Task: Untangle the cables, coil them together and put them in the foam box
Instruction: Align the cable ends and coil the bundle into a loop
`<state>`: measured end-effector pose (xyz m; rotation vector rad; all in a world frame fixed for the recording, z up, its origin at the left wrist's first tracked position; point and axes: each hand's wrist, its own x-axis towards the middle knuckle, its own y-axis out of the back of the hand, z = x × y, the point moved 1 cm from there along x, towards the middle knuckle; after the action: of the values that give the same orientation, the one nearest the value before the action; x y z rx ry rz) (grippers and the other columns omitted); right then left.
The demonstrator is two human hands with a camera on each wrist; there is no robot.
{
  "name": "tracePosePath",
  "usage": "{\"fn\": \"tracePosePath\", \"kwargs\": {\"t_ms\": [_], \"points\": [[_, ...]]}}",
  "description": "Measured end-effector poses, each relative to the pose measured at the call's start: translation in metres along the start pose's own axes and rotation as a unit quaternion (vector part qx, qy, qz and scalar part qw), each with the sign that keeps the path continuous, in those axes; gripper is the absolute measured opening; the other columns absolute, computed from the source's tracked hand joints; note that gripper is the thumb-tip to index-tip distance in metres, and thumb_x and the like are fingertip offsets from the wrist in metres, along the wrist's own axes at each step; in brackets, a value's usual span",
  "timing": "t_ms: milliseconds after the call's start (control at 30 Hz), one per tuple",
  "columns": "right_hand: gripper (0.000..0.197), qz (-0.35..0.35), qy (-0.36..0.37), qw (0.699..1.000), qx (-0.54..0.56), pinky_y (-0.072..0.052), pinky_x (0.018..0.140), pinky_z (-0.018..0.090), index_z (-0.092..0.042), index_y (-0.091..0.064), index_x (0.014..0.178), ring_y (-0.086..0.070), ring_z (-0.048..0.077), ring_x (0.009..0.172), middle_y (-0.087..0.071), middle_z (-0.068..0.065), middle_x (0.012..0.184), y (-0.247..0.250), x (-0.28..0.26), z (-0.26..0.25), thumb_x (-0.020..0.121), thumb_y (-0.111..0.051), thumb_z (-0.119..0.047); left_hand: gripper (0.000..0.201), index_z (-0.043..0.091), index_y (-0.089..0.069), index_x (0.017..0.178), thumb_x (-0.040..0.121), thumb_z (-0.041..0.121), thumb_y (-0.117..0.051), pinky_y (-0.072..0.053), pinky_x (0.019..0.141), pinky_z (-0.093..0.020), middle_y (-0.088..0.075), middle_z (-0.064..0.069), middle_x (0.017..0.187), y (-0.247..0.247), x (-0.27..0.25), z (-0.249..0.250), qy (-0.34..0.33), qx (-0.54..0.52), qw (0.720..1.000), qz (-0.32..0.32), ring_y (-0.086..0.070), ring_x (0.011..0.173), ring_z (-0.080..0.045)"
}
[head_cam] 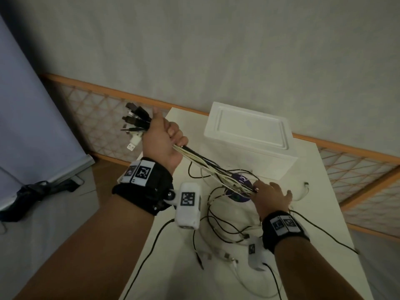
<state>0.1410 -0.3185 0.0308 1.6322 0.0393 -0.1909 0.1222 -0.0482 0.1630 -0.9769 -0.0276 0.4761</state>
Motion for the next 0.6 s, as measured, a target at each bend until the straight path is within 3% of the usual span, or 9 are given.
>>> {"fn": "tracePosePath", "kwargs": {"t_ms": [67, 167, 267, 300, 367, 400, 467, 533, 600], "points": [[0.056, -0.131, 0.0, 0.991, -0.01, -0.021, 0.109, 0.057, -0.044, -0.041, 0.134, -0.023, 0.026, 0.142, -0.027, -0.01, 0.152, -0.007, 0.004, 0.005, 0.082, -0.057, -0.056, 0.051, 0.02, -0.033, 0.055, 0.097, 0.046, -0.048, -0.023, 0.036, -0.018, -0.031, 0.005, 0.044, -0.004, 0.0, -0.005, 0.0, 0.006, 1.0, -0.015, -0.023, 0.034, -0.008], [0.085, -0.229, 0.061, 0.971, 0.002, -0.038, 0.105, 0.045, -0.034, -0.042, 0.136, -0.043, 0.024, 0.129, -0.039, -0.004, 0.146, 0.011, 0.004, -0.005, 0.063, -0.077, -0.058, 0.051, 0.019, -0.033, 0.056, 0.096, 0.046, -0.047, -0.024, 0.036, -0.018, -0.032, 0.005, 0.043, -0.004, 0.006, -0.003, -0.001, -0.007, 1.0, -0.024, -0.023, 0.034, -0.008], [0.077, -0.142, 0.172, 0.975, 0.007, -0.039, 0.104, 0.04, -0.033, -0.046, 0.133, -0.046, 0.014, 0.125, -0.049, -0.012, 0.134, 0.06, -0.003, -0.031, 0.065, -0.079, -0.047, 0.054, 0.02, -0.034, 0.052, 0.096, 0.047, -0.047, -0.025, 0.038, -0.019, -0.032, 0.005, 0.043, -0.001, 0.009, -0.007, 0.009, -0.001, 0.999, -0.031, -0.024, 0.034, -0.008], [0.073, -0.087, 0.21, 0.971, 0.072, -0.039, 0.103, 0.035, -0.032, -0.047, 0.132, -0.047, 0.009, 0.121, -0.05, -0.016, 0.128, 0.081, -0.011, -0.046, 0.067, -0.079, -0.044, 0.054, 0.02, -0.033, 0.052, 0.097, 0.047, -0.047, -0.026, 0.039, -0.019, -0.032, 0.005, 0.043, -0.001, 0.008, -0.013, 0.018, 0.003, 0.999, -0.038, -0.024, 0.034, -0.009], [0.074, -0.005, 0.282, 0.927, 0.248, -0.038, 0.099, 0.024, -0.026, -0.045, 0.133, -0.046, 0.002, 0.114, -0.049, -0.017, 0.122, 0.109, -0.027, -0.079, 0.069, -0.08, -0.039, 0.055, 0.019, -0.031, 0.052, 0.098, 0.046, -0.044, -0.031, 0.041, -0.02, -0.033, 0.003, 0.044, -0.006, -0.002, -0.029, 0.045, 0.011, 0.996, -0.076, -0.026, 0.035, -0.009], [0.071, -0.004, 0.31, 0.902, 0.301, -0.041, 0.094, 0.021, -0.022, -0.045, 0.131, -0.051, 0.002, 0.109, -0.053, -0.013, 0.12, 0.116, -0.036, -0.096, 0.071, -0.08, -0.034, 0.057, 0.018, -0.031, 0.05, 0.098, 0.045, -0.043, -0.034, 0.044, -0.021, -0.034, 0.002, 0.045, -0.01, -0.007, -0.035, 0.057, 0.016, 0.993, -0.102, -0.029, 0.036, -0.01], [0.048, -0.031, 0.319, 0.882, 0.345, -0.049, 0.074, 0.025, -0.016, -0.048, 0.118, -0.064, 0.01, 0.085, -0.066, -0.003, 0.098, 0.107, -0.043, -0.119, 0.077, -0.073, -0.02, 0.06, 0.017, -0.032, 0.046, 0.099, 0.044, -0.04, -0.041, 0.048, -0.022, -0.036, 0.0, 0.045, -0.017, -0.013, -0.041, 0.077, 0.027, 0.986, -0.147, -0.036, 0.038, -0.013], [0.023, -0.02, 0.294, 0.89, 0.348, -0.048, 0.063, 0.028, -0.017, -0.055, 0.104, -0.063, 0.017, 0.071, -0.064, -0.003, 0.08, 0.091, -0.044, -0.122, 0.082, -0.063, -0.016, 0.062, 0.017, -0.033, 0.043, 0.098, 0.046, -0.04, -0.042, 0.052, -0.023, -0.039, 0.0, 0.046, -0.016, -0.012, -0.033, 0.101, 0.05, 0.979, -0.169, -0.039, 0.04, -0.013], [0.016, -0.023, 0.28, 0.912, 0.299, -0.047, 0.063, 0.029, -0.02, -0.06, 0.1, -0.061, 0.018, 0.072, -0.064, -0.002, 0.081, 0.072, -0.035, -0.106, 0.084, -0.059, -0.019, 0.06, 0.019, -0.034, 0.043, 0.097, 0.046, -0.042, -0.039, 0.049, -0.022, -0.035, 0.003, 0.043, -0.009, -0.005, -0.017, 0.099, 0.057, 0.981, -0.157, -0.035, 0.037, -0.011]]}}
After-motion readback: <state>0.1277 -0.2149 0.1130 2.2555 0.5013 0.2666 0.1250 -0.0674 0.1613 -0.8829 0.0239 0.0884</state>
